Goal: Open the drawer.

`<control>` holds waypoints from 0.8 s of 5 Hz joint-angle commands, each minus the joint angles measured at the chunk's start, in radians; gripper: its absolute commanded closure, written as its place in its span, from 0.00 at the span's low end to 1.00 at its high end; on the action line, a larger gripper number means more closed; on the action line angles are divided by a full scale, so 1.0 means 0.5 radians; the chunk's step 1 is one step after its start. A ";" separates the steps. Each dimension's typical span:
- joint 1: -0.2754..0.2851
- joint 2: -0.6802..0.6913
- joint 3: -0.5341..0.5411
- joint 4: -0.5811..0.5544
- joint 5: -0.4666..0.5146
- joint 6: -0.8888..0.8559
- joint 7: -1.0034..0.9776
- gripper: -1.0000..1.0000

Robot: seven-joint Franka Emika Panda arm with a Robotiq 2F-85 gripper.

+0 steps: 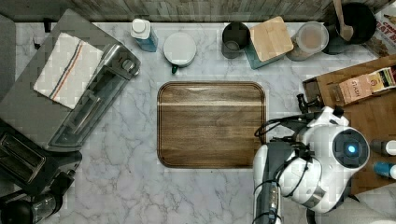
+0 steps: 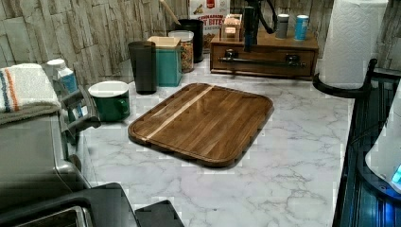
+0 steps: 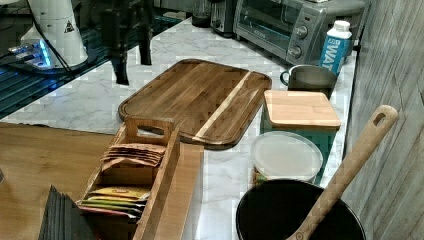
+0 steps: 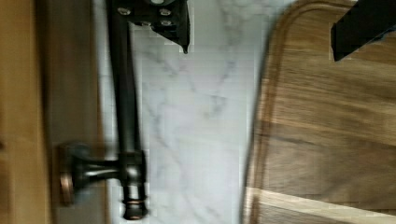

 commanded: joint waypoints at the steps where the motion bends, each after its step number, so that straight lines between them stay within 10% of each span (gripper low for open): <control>1: -0.058 0.073 -0.064 -0.033 -0.088 0.373 -0.429 0.00; 4: -0.131 0.317 -0.114 0.098 0.047 0.554 -0.498 0.00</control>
